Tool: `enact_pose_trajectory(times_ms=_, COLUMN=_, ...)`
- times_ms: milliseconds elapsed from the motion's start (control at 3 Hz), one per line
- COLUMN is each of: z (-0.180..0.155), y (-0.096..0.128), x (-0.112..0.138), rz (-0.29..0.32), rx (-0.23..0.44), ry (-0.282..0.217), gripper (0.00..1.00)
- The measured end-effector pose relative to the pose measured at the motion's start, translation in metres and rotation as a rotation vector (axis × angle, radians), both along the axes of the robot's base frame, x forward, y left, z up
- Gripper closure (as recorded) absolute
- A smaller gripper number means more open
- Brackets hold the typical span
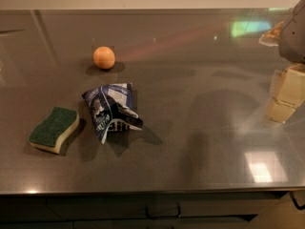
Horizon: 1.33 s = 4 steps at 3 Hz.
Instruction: Pick blue chip bag
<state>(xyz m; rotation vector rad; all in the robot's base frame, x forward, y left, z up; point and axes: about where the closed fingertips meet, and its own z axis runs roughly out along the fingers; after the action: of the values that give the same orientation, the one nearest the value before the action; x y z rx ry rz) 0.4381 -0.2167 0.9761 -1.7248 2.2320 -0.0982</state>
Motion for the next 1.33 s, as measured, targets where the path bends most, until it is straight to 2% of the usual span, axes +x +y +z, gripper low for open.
enact_pose_trajectory(times_ms=333, z=0.0, y=0.0, x=0.0, rz=0.0, rx=0.0, ry=0.0, gripper=0.0)
enact_pose_trajectory(times_ms=667, z=-0.001, y=0.027, x=0.001, rz=0.064, rx=0.02, ry=0.0, gripper=0.0)
enact_pose_trajectory(times_ms=1000, z=-0.006, y=0.061, x=0.009, rz=0.128, rx=0.069, ry=0.016, gripper=0.0)
enact_pose_trajectory(times_ms=1333, z=-0.016, y=0.102, x=0.015, rz=0.172, rx=0.106, ry=0.033, gripper=0.0)
